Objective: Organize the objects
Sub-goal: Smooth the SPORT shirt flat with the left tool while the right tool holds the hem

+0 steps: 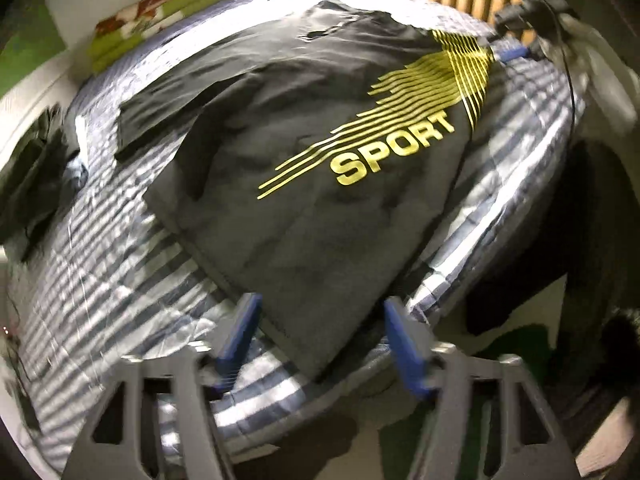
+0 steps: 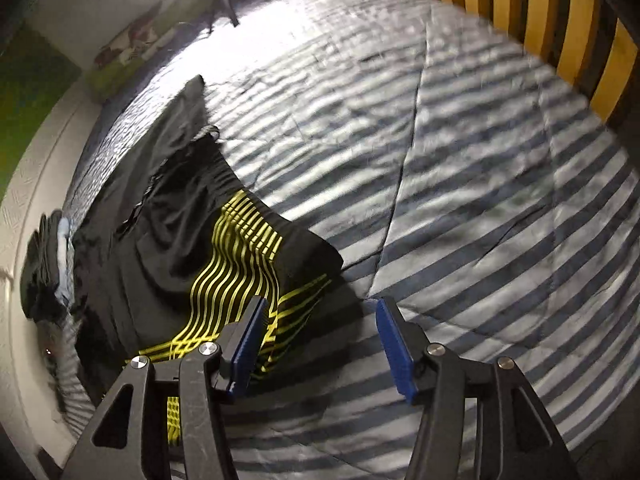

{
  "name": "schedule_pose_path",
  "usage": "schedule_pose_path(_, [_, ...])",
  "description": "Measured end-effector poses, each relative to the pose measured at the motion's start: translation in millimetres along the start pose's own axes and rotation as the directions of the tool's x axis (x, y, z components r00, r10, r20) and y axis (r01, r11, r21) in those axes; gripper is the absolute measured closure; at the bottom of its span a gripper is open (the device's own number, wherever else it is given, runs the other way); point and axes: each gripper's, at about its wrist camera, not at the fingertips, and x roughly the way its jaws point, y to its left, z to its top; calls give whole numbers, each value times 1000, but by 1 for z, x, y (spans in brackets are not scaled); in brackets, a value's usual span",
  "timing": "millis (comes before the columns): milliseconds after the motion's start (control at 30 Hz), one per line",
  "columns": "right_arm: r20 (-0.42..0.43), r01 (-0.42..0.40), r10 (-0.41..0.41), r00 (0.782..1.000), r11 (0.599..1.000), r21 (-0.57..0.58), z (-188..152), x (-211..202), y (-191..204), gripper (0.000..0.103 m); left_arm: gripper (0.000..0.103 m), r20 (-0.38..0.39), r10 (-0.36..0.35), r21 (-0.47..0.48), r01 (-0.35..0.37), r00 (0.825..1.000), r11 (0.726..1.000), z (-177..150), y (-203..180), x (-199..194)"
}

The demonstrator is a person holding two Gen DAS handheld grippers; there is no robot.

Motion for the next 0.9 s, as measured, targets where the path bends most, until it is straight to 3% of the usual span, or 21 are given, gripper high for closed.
schedule_pose_path(33, [-12, -29, 29, 999, 999, 29, 0, 4, -3, 51, 78, -11, -1, 13, 1, 1000, 1000, 0, 0, 3])
schedule_pose_path(67, [-12, -34, 35, 999, 998, 44, 1, 6, -5, 51, 92, -23, -6, 16, 7, 1000, 1000, -1, 1, 5])
schedule_pose_path(133, [-1, -48, 48, 999, 998, 52, 1, 4, -6, 51, 101, -21, -1, 16, 1, 1000, 1000, 0, 4, 6])
schedule_pose_path(200, [9, -65, 64, 998, 996, 56, 2, 2, -7, 64, 101, 8, -15, 7, 15, 1000, 1000, -1, 10, -6])
schedule_pose_path(233, [15, -75, 74, 997, 995, 66, 1, -1, -8, 84, 102, 21, -18, 5, 18, 1000, 1000, -1, 11, -11])
schedule_pose_path(267, [12, -101, 100, 995, 992, 73, 1, -4, -9, 91, 102, 45, -10, 6, 9, 999, 1000, -2, 13, -20])
schedule_pose_path(333, [40, -157, 154, 987, 985, 70, -1, -13, -10, 91, 102, 67, 4, 7, -4, 998, 1000, -4, 17, -32])
schedule_pose_path(433, [64, -172, 168, 984, 983, 68, -5, -14, -13, 91, 102, 53, -1, -9, 2, 999, 1000, -8, 24, -33])
schedule_pose_path(500, [48, -160, 155, 987, 982, 101, -8, -7, -19, 78, 102, 30, 2, -4, -2, 1000, 1000, -10, 24, -26])
schedule_pose_path(533, [28, -155, 153, 988, 980, 122, -10, -3, -21, 61, 102, 24, -3, 0, 3, 1000, 1000, -11, 22, -24])
schedule_pose_path(567, [29, -159, 156, 987, 977, 139, -11, -1, -23, 56, 102, 21, -6, 3, 5, 1000, 1000, -12, 20, -23])
schedule_pose_path(700, [36, -174, 170, 985, 974, 144, -14, 2, -20, 56, 102, 20, -16, 10, 16, 1000, 1000, -11, 13, -21])
schedule_pose_path(733, [34, -168, 165, 986, 976, 135, -15, 3, -16, 58, 102, 19, -16, 12, 16, 1000, 1000, -12, 12, -21])
schedule_pose_path(767, [34, -151, 148, 988, 981, 120, -15, 3, -13, 77, 102, 23, -14, 11, 14, 1000, 1000, -11, 12, -22])
schedule_pose_path(833, [22, -148, 147, 989, 986, 82, -14, 1, -5, 96, 102, 32, -15, 6, 15, 999, 1000, -9, 13, -26])
schedule_pose_path(900, [57, -173, 168, 984, 980, 95, -14, -12, -7, 100, 102, 62, -28, -16, 29, 998, 999, -9, 17, -37])
